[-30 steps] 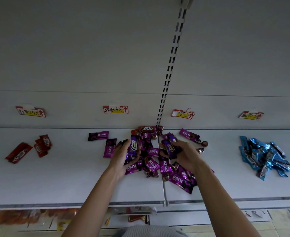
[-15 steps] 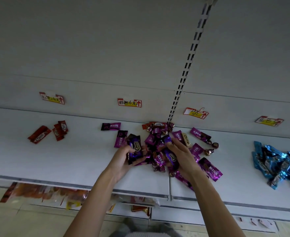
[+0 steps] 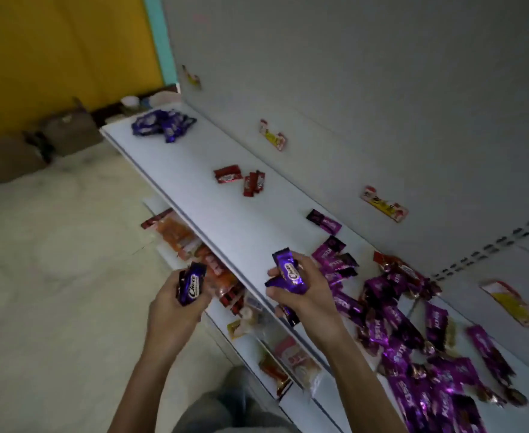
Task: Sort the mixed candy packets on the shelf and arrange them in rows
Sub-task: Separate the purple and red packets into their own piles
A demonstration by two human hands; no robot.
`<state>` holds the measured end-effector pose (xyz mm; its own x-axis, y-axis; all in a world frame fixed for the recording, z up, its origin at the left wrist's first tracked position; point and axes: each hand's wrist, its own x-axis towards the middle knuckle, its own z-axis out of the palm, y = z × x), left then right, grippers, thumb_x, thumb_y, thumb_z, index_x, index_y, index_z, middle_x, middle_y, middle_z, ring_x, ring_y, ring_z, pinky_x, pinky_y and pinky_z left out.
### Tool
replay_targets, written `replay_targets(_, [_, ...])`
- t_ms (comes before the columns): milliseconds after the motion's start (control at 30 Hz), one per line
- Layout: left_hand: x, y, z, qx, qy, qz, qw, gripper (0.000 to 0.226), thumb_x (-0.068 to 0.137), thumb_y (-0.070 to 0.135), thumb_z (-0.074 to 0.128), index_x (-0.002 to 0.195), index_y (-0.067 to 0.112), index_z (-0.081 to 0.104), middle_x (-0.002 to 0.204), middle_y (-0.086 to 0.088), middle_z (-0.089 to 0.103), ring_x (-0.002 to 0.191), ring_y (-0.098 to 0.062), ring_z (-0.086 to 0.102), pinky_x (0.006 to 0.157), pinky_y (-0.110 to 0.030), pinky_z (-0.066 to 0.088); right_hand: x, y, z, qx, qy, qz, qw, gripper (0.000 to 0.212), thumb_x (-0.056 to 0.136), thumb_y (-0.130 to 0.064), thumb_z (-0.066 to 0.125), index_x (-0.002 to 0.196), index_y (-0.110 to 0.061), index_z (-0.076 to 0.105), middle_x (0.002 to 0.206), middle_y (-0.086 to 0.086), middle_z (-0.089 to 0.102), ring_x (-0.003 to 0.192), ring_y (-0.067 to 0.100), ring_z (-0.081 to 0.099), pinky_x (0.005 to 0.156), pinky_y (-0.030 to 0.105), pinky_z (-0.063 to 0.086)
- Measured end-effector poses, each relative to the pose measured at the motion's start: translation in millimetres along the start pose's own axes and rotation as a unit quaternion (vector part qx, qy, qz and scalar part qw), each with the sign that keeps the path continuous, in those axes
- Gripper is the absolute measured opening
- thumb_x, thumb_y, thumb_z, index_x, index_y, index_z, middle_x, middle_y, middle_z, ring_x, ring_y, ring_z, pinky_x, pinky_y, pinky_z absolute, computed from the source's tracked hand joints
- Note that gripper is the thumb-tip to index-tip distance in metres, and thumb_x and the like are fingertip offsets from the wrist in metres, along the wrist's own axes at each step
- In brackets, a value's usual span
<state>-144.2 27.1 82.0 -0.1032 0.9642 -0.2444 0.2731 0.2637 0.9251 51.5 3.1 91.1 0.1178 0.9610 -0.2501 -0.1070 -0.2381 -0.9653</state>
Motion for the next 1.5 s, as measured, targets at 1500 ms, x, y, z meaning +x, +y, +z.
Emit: replay_targets(1500, [397.2, -2.9, -346.5, -0.138, 0.221, 0.007, 0.965, 0.018, 0.095, 0.006, 0.047, 0.110, 0.014, 0.053, 0.092, -0.004, 0.065, 0.074, -0.016, 0.065, 0.062, -0.022, 0.056, 400.9, -61.1, 407.7, -0.093, -0.093, -0.078, 0.988, 0.052, 0.098, -0.003, 0.038, 0.127, -0.046, 0.038, 0.103, 0.001, 0.061, 0.074, 0.015, 0.062, 0.053, 0.033, 0.055])
